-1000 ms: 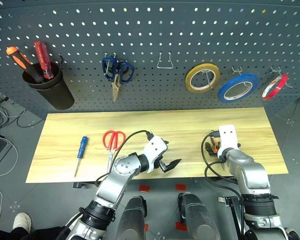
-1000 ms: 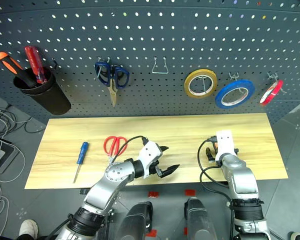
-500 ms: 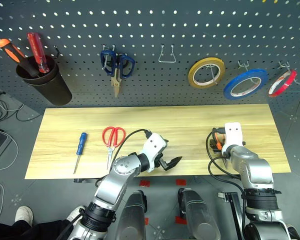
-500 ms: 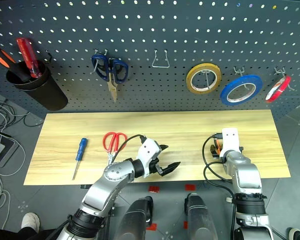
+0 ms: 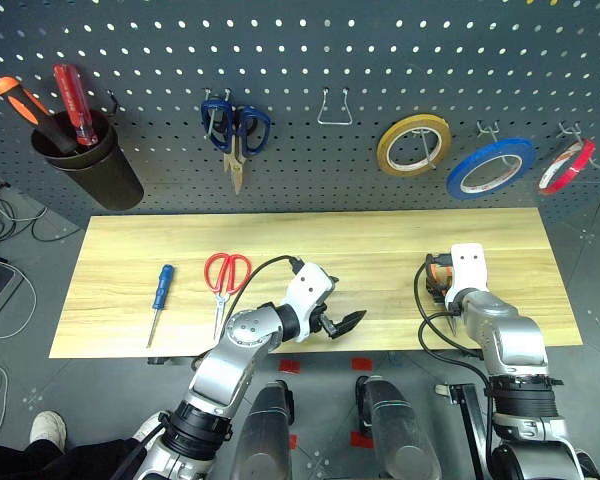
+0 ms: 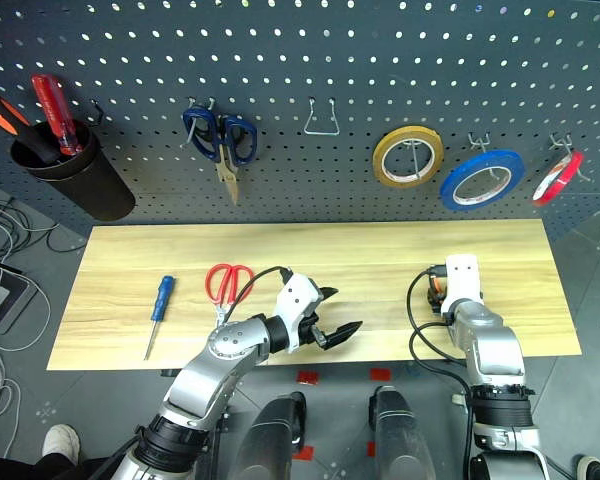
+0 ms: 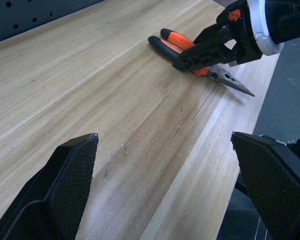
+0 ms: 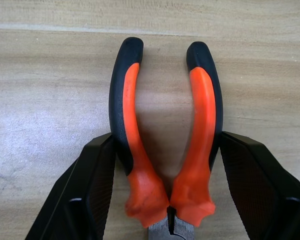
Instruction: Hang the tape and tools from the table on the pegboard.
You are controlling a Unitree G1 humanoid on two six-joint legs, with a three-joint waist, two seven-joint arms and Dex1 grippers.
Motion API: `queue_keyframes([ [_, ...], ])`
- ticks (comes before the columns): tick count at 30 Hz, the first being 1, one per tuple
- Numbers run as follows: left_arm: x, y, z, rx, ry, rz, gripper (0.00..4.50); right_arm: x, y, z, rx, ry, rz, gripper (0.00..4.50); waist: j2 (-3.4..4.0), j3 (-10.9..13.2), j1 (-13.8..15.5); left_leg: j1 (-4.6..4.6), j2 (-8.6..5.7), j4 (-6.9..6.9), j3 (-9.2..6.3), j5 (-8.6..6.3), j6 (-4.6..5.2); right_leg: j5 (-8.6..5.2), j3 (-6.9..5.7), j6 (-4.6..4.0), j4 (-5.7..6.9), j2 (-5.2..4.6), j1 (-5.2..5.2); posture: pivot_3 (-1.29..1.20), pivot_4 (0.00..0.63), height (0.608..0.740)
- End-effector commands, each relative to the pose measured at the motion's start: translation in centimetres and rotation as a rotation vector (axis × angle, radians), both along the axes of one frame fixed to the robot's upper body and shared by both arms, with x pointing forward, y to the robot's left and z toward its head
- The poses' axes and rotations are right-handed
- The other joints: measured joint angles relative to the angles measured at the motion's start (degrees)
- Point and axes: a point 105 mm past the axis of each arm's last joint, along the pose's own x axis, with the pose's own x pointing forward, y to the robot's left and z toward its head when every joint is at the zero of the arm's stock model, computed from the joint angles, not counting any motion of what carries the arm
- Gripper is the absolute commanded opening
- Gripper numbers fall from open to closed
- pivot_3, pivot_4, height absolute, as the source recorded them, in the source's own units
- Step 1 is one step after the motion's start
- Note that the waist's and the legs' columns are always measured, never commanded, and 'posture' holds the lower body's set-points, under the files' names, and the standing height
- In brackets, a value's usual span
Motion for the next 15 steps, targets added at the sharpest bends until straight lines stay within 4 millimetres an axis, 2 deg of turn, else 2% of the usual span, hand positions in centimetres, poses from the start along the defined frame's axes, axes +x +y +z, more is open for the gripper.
queue_keyframes([
  [1,-0.2,-0.6,0.9,-0.033,-0.029,-0.029,4.5,0.2,-0.5,0.4,-0.017,-0.019,-0.018,2.92,0.0,0.0,0.0,0.0,0.0,0.0,0.0,0.0,0.0,0.0,0.0,0.0,0.0,0.0,0.0,0.08,0.401,0.74],
  [4,-0.2,-0.7,1.4,-0.055,-0.034,-0.033,4.5,0.3,0.1,1.0,0.002,-0.046,0.007,2.92,0.0,0.0,0.0,-0.01,0.0,-0.01,-0.01,0.02,-0.05,0.0,-0.02,0.01,-0.02,0.0,0.0,0.08,0.385,0.74],
  [9,-0.9,-0.5,2.4,-0.087,-0.033,-0.053,4.5,-0.7,2.5,1.5,0.032,-0.081,0.15,2.92,0.04,0.0,0.1,-0.14,0.02,-0.06,-0.06,0.19,-0.35,0.0,-0.08,0.01,-0.05,-0.03,-0.12,0.09,0.339,0.74],
  [15,-1.7,0.8,5.3,-0.17,-0.071,-0.009,4.5,-2.6,6.1,3.2,0.036,-0.148,0.377,2.92,0.14,-0.7,0.2,-0.99,0.03,0.02,-0.11,0.49,-0.88,0.05,-0.34,0.03,0.07,-0.07,-0.86,0.09,0.278,0.74],
])
